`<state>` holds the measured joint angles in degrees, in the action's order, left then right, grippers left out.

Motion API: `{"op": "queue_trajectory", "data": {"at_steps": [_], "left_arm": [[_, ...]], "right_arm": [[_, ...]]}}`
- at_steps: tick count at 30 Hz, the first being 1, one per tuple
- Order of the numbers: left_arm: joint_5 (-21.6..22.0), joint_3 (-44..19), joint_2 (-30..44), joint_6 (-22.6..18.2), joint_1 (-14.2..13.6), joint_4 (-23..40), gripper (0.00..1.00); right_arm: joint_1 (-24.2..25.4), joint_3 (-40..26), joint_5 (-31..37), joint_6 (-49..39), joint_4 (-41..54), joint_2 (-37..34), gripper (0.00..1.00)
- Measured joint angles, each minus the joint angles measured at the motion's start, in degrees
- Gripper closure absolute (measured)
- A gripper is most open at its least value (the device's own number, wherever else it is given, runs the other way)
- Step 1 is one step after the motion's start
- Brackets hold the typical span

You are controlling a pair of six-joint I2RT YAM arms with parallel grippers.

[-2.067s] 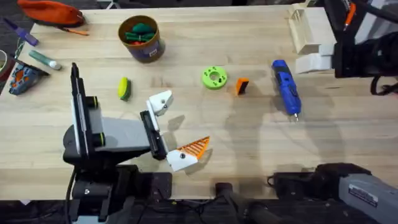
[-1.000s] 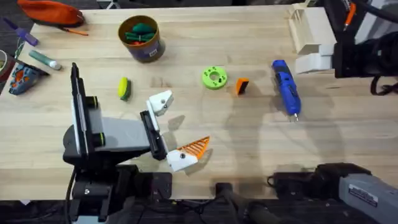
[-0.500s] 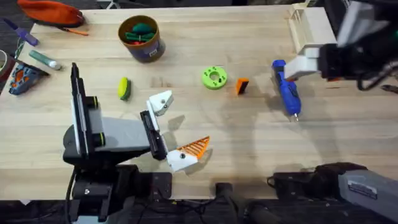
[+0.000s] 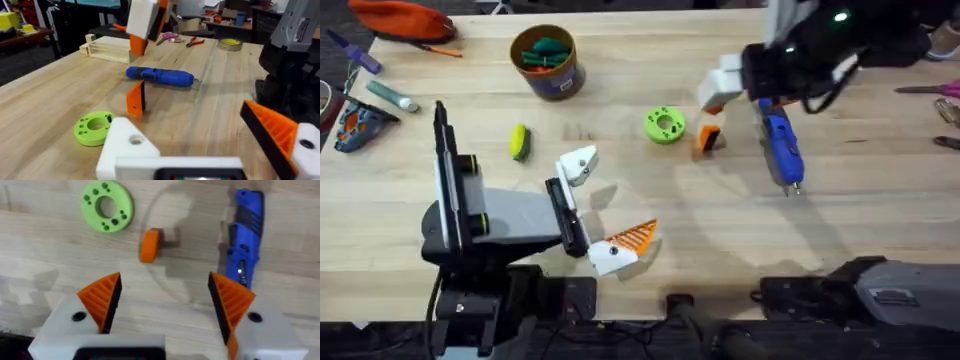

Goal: Pick up the gripper from the table and insert it into the empty holder that is missing its gripper. Then pick up a screw, insert it into the mounting hole, and use the screwdriver to tighten it. Finally, clean up the table by picking up the vegetable and placing it into the bucket.

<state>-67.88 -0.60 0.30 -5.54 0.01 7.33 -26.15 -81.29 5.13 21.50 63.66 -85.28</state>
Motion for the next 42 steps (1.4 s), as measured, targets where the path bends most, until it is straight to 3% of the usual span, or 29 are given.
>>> {"op": "queue_trajectory", "data": {"at_steps": [5,15,26,42], "left_arm": [[0.0,0.0,0.0,0.0,0.0,0.0,0.015],[0.0,0.0,0.0,0.0,0.0,0.0,0.014],[0.0,0.0,0.0,0.0,0.0,0.0,0.014],[0.0,0.0,0.0,0.0,0.0,0.0,0.013]], "right_arm": [[-2.1,-0.1,0.0,1.7,-1.0,-3.3,0.010],[-2.5,-0.2,0.0,1.9,-0.6,-4.7,0.010],[-2.8,-0.2,0.2,2.6,0.6,-11.5,0.010],[-4.5,-0.2,2.5,6.6,-1.9,-14.2,0.010]]}}
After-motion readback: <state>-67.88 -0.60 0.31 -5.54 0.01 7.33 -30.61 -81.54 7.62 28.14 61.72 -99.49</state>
